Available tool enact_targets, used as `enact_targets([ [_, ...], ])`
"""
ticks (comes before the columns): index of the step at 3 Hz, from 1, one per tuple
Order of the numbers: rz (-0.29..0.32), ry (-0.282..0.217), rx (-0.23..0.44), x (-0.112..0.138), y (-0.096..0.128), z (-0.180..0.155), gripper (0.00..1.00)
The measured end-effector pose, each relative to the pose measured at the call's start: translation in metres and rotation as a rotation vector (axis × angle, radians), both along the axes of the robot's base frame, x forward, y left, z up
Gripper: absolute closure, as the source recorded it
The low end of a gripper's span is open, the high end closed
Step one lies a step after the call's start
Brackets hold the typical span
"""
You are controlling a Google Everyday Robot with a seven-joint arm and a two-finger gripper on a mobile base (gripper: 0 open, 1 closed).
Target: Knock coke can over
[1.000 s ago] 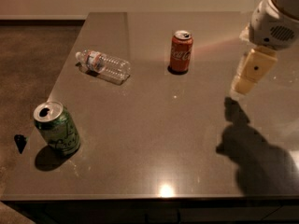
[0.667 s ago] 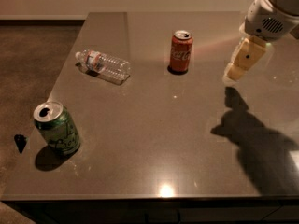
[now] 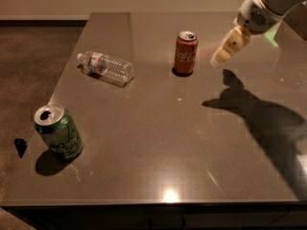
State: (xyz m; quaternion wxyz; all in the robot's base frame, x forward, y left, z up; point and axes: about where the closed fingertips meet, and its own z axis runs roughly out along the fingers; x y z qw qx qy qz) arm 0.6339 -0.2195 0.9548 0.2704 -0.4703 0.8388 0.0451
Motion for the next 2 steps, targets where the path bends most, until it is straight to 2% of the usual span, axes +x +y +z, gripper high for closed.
enact_targets([
  [1,-0.005,-0.010,0.101,0.036,0.010,-0.011,0.00],
  [2,0.012,-0.018,0.187,0.061,0.029,-0.018,0.00],
])
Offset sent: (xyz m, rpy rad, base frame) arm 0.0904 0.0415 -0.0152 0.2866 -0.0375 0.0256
